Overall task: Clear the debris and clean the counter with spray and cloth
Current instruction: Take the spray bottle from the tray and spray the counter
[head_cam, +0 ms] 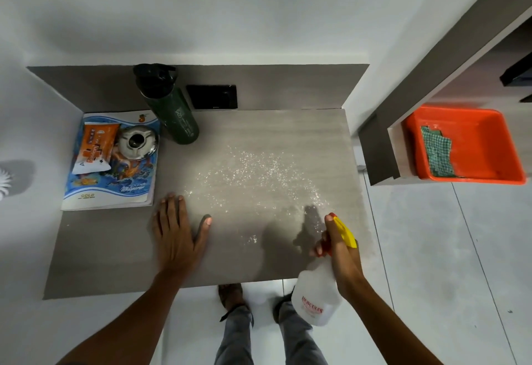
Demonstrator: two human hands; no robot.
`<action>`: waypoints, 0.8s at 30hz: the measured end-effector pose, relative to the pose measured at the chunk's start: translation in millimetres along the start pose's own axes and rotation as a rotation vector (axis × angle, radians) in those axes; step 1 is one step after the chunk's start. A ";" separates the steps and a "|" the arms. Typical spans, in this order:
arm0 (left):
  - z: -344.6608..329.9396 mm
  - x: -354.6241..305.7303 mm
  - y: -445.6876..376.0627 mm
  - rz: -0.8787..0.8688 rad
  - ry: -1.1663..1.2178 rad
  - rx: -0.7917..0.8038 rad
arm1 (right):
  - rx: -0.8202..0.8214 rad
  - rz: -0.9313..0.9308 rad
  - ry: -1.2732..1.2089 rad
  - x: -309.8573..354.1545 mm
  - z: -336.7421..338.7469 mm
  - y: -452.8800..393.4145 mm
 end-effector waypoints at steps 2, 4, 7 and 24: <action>0.1 1.0 3.1 -0.025 0.001 0.000 | 0.034 -0.034 0.012 -13.3 -5.1 6.2; 0.3 2.6 5.2 -0.054 -0.003 -0.001 | 0.115 -0.107 -0.016 -24.5 -17.1 11.9; 0.0 3.9 5.4 -0.068 -0.010 0.007 | 0.201 -0.132 -0.013 -31.7 -41.1 19.5; -2.8 10.2 3.5 -0.034 -0.021 0.009 | 0.321 -0.124 0.018 7.3 -170.7 19.6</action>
Point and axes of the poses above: each hand's wrist, its own y-axis away from the middle knuckle, its own z-axis out of the back of the hand, x = y × z, the point moved 7 cm from there along -y, towards the middle knuckle, and after that the axes turned 3 degrees about x, right-handed, at the moved point
